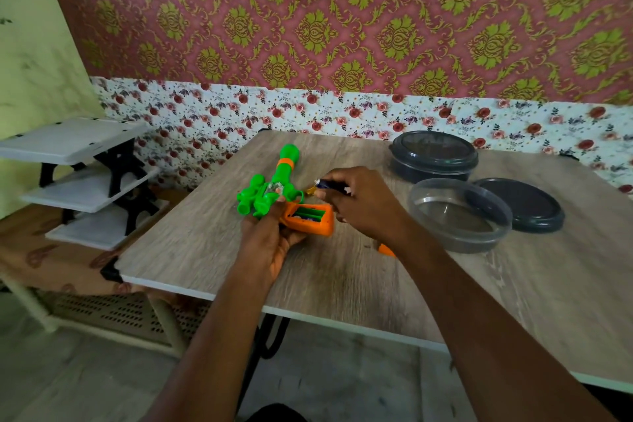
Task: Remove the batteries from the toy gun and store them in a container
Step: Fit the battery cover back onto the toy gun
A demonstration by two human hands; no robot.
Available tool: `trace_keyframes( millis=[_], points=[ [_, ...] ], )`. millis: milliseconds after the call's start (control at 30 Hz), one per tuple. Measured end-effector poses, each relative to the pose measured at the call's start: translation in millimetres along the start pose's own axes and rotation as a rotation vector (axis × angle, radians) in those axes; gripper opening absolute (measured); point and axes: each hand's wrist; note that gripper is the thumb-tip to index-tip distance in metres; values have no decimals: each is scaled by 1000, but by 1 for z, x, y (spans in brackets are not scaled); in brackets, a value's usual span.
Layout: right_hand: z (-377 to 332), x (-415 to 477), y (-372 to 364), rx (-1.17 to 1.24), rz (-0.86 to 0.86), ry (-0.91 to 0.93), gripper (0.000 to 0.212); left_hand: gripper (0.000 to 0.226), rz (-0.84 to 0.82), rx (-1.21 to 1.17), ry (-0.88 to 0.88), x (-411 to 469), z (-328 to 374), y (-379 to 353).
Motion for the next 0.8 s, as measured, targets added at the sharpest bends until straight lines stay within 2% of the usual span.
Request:
trace_keyframes(
  millis=[133,200,467,700,800],
  points=[
    [-6,-10,-2,-148,-2,193,18,19,-23,3,-15,1,-1,1],
    [-5,-13,-5,-182,-26,216,15,13,-32,13,-19,1,-1,1],
    [-4,-19,-5,-274,-70,165,21,18,-36,-2,-12,3,-2,4],
    [-20,-9,-14,-227,-220,113,11,17,-45,6,-10,3,-2,4],
    [-17,-2,-19,-154,-159,76,22,15,-61,-9,-25,4,-3,4]
  ],
)
Point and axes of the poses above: each hand's wrist, its own x-axis towards the middle knuckle, its own y-axis out of the back of the hand, z = x × y, and after that the axes turned 10 degrees about -y, right-handed
